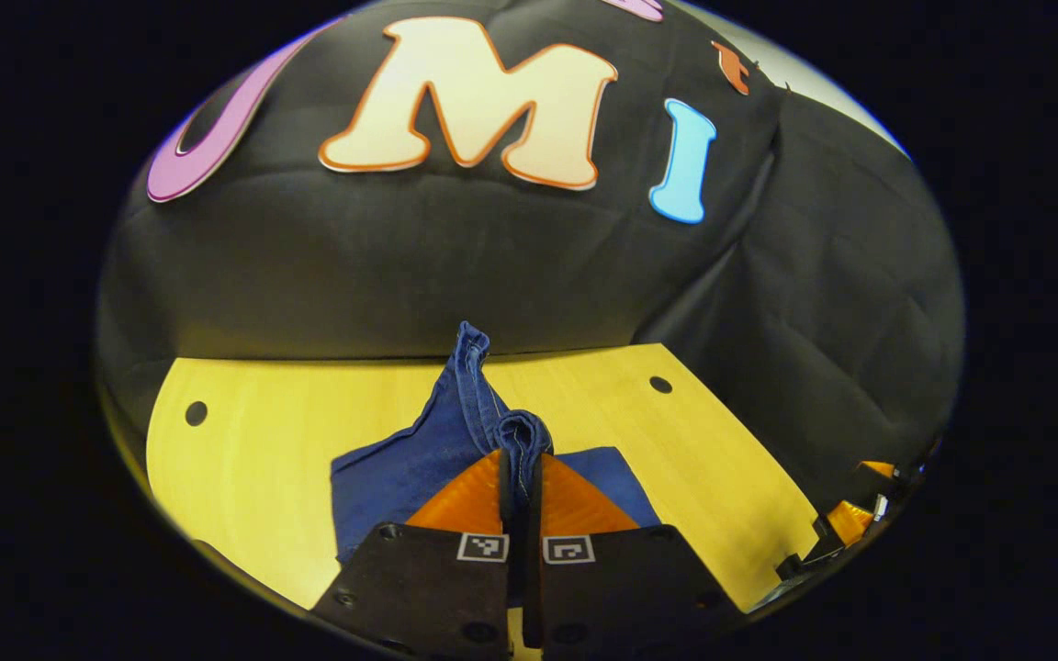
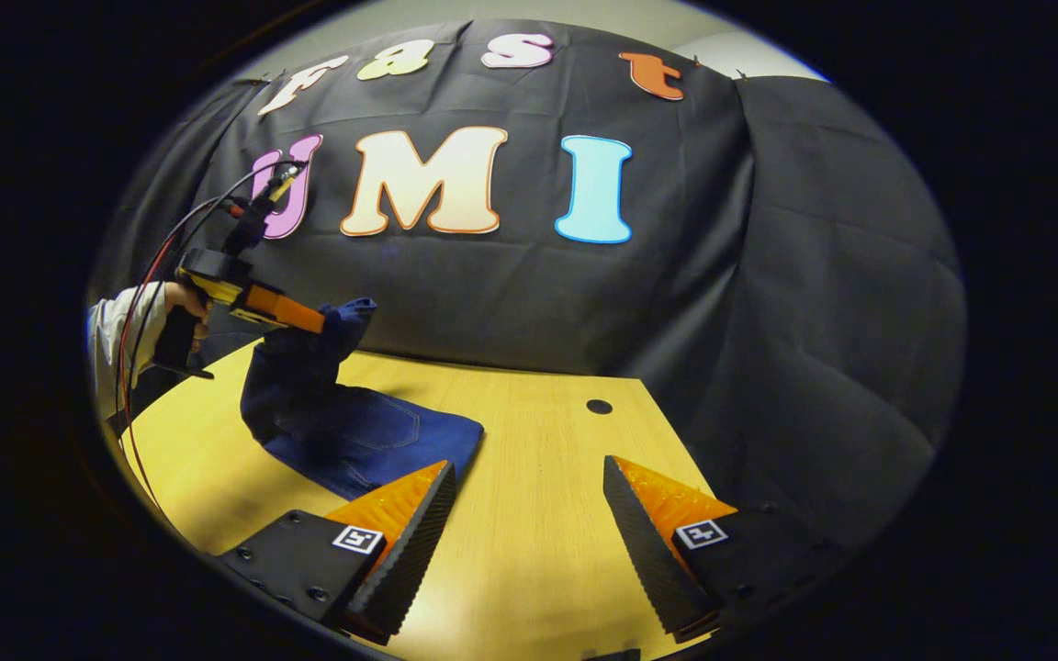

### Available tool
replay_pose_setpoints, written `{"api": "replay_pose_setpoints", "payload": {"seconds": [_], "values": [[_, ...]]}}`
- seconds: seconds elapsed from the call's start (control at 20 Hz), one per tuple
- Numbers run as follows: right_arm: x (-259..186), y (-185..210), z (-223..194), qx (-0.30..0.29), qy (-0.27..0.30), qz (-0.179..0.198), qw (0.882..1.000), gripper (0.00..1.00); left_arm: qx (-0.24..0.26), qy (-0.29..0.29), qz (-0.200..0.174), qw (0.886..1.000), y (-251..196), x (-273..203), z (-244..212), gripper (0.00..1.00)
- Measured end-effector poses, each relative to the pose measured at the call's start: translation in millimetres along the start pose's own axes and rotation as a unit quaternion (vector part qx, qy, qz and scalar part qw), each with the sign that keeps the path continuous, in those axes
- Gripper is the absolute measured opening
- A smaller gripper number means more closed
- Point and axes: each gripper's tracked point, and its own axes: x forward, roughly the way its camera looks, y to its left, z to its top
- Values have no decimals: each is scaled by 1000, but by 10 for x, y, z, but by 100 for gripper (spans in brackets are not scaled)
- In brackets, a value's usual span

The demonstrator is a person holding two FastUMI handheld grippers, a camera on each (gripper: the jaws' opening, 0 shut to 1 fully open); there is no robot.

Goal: Grasp the waist and the cuffs of the jeans and fold them to make the two legs overlap; first hold the waist and fold one-third of the jeans toward the cuffs, then hold the cuffs and fold the remaining one-third in the same direction to finish folding.

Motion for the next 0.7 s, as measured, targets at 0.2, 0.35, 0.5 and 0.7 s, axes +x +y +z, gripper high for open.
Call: {"api": "replay_pose_setpoints", "payload": {"seconds": [0.2, 0.35, 0.5, 0.7], "values": [[-59, -150, -72, -16, 7, 8, 1000, 99, 20, 33, 20, 999, -256, 358, -392, 1], [-80, -188, -53, -23, 6, 25, 999, 99, 19, 45, 21, 999, -417, 453, -614, 3], [-40, -101, 87, -15, -14, 52, 998, 99, 9, -3, 15, 1000, -622, 344, -489, 60], [-124, 40, 619, -2, -82, 61, 995, 99, 60, -122, 79, 988, -507, -390, 45, 96]]}}
